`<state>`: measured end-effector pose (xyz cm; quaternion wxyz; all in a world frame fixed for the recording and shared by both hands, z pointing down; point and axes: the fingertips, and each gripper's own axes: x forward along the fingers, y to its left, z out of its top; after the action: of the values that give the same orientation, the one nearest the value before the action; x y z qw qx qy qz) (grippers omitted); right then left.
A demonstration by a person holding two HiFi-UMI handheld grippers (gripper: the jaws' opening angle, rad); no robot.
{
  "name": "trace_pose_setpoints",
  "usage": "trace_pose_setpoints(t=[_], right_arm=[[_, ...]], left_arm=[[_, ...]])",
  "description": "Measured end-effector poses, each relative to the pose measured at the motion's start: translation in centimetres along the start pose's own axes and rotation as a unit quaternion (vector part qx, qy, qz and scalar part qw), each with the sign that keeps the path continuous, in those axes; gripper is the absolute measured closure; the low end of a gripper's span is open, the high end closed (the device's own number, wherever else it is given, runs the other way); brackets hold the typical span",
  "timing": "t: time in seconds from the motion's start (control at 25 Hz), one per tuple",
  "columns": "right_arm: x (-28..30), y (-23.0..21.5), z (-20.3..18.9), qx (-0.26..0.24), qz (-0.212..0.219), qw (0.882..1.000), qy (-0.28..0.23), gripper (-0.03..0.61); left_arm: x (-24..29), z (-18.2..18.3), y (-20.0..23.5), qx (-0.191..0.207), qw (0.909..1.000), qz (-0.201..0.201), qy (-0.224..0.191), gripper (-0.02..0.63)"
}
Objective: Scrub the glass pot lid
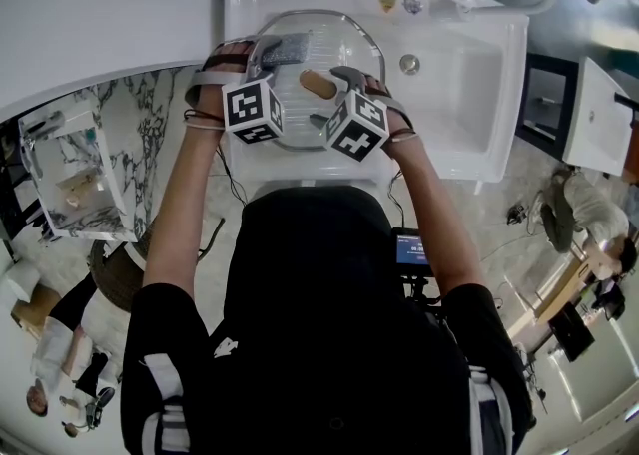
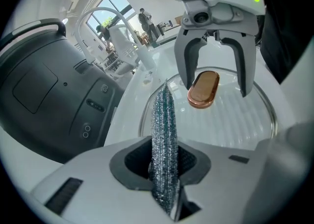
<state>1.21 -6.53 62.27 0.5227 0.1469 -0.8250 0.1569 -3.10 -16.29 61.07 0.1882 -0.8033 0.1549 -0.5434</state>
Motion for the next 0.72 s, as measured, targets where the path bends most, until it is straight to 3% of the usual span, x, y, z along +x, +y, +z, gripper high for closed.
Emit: trace_pose_setpoints(t=[0.72], right_arm=[[0.0, -0.1, 0.0, 0.001, -0.001, 1.000, 0.002, 0.202]], left_arm=[[-2.7, -1.4, -3.2, -0.022, 0.9991, 0.035, 0.013, 0.541]])
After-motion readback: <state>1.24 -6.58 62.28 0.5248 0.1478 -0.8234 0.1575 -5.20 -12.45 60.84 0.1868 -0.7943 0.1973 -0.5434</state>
